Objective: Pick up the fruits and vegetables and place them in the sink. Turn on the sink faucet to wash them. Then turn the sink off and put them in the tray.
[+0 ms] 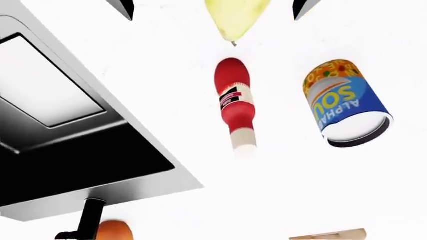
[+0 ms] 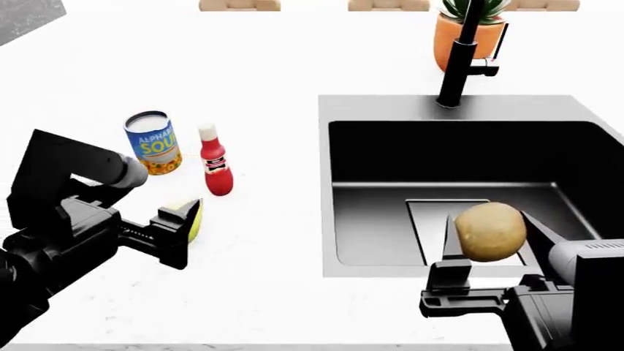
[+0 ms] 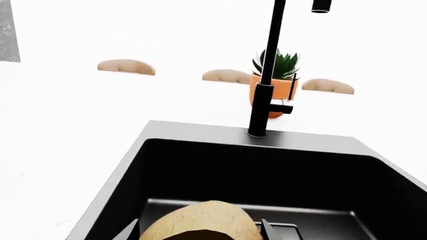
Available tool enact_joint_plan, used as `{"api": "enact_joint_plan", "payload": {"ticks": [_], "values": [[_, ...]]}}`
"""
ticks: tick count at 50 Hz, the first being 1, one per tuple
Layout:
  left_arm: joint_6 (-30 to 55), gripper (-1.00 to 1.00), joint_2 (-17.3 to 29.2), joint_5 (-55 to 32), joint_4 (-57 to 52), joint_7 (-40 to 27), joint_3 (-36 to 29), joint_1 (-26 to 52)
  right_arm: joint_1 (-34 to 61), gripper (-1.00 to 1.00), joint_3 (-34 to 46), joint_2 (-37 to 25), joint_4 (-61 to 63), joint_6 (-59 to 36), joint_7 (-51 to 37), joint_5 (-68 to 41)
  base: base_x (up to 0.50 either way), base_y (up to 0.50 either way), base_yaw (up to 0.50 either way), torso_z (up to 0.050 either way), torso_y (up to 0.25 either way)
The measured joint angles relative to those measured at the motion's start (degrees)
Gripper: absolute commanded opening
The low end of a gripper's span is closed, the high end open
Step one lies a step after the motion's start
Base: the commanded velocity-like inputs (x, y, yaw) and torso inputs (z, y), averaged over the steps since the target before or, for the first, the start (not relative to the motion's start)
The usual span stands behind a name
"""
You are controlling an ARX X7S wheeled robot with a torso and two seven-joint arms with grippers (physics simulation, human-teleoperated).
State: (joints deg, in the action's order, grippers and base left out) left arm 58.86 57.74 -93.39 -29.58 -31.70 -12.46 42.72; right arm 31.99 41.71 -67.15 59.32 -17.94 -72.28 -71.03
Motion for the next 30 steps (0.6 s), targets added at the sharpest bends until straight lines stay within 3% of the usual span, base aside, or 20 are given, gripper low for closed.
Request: {"api": "enact_joint_plan", "payload": {"ticks": [30], "values": [[4.18, 1.00, -3.29, 6.99, 6.81, 3.94, -7.17, 3.54, 1.43, -1.00, 2.39, -0.43, -0.26, 1.03, -0.25, 0.20, 0.00, 0.00, 0.00, 0.000, 0.000]]}}
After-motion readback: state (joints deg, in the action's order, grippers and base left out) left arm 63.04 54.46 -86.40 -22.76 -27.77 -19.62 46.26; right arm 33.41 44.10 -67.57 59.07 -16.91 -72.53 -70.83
